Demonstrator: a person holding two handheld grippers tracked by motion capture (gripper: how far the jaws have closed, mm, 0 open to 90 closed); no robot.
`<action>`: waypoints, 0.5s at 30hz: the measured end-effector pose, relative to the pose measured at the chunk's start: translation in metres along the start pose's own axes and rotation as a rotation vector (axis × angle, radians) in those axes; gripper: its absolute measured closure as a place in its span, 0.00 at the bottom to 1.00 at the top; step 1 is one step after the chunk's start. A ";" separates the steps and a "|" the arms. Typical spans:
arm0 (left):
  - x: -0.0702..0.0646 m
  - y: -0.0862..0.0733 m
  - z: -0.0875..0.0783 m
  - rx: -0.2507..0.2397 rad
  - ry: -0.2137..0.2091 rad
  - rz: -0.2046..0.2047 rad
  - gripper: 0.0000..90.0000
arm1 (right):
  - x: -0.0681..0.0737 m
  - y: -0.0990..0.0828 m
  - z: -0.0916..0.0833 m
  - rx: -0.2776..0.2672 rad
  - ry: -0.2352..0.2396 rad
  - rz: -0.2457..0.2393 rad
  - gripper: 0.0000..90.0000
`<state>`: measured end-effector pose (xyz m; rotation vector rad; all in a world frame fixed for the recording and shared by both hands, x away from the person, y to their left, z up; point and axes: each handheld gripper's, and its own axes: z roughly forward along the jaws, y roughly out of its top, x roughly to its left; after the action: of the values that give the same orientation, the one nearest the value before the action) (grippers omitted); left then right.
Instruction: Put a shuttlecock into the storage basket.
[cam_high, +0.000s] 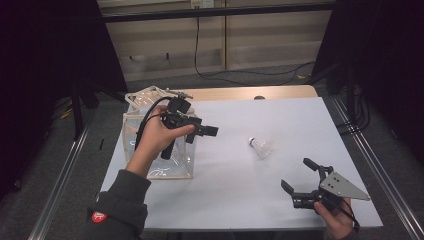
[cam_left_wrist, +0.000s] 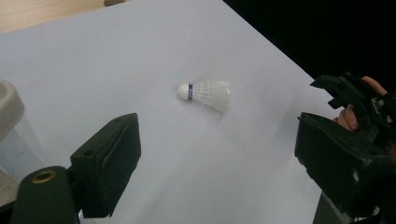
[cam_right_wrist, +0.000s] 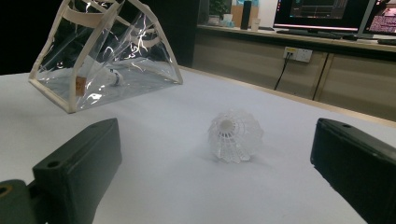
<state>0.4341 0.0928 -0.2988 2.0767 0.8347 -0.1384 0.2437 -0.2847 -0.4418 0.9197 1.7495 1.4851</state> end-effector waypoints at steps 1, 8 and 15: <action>0.000 0.000 0.001 -0.002 -0.001 -0.002 0.16 | 0.000 0.000 0.000 0.000 -0.002 0.001 0.02; -0.002 -0.003 0.005 0.001 -0.015 -0.001 0.16 | 0.001 0.000 0.000 -0.002 0.001 0.003 0.02; -0.004 -0.006 0.010 0.000 -0.020 0.000 0.15 | 0.000 0.000 0.000 0.001 0.004 -0.002 0.02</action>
<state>0.4296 0.0854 -0.3071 2.0722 0.8224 -0.1583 0.2435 -0.2843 -0.4418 0.9164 1.7539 1.4859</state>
